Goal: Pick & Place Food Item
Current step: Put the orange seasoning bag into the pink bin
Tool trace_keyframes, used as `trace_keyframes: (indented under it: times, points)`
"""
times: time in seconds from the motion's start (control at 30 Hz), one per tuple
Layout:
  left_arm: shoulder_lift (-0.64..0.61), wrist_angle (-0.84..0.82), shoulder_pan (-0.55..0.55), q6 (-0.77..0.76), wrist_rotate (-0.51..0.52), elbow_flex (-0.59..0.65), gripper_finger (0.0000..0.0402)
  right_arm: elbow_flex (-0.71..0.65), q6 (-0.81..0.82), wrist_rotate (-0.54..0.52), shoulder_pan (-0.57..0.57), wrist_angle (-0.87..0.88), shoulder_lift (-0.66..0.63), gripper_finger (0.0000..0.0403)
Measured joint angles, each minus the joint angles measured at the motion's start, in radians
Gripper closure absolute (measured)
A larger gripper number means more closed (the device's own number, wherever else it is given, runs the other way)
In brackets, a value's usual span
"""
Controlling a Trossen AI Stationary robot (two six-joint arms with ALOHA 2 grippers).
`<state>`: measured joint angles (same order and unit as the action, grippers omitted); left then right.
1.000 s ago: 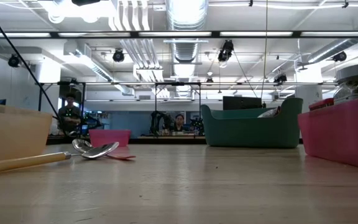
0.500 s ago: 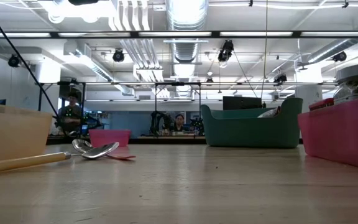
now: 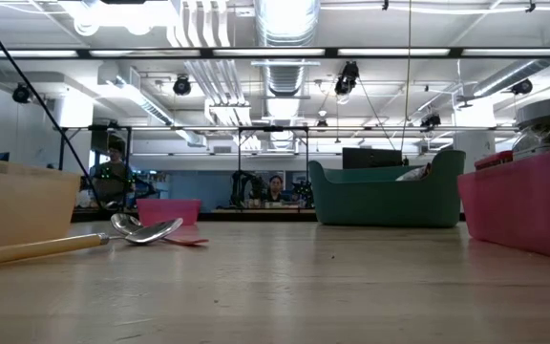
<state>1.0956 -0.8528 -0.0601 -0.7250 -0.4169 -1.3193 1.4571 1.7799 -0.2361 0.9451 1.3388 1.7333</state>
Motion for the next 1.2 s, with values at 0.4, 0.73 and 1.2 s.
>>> trace_keyframes:
  times: [0.4,0.73,1.2]
  points:
    - [0.000,0.000,-0.001,0.063,0.017,0.000,0.0060,-0.012,-0.598,0.131,0.006,0.012,0.003,0.0211]
    - [-0.001,0.150,0.000,0.090,0.055,0.000,0.0060,-0.124,-0.668,0.153,-0.001,0.014,0.003,0.0211]
    - [-0.001,0.139,-0.001,0.277,0.160,0.000,0.0061,-0.155,-0.751,0.239,-0.077,-0.051,0.003,0.0211]
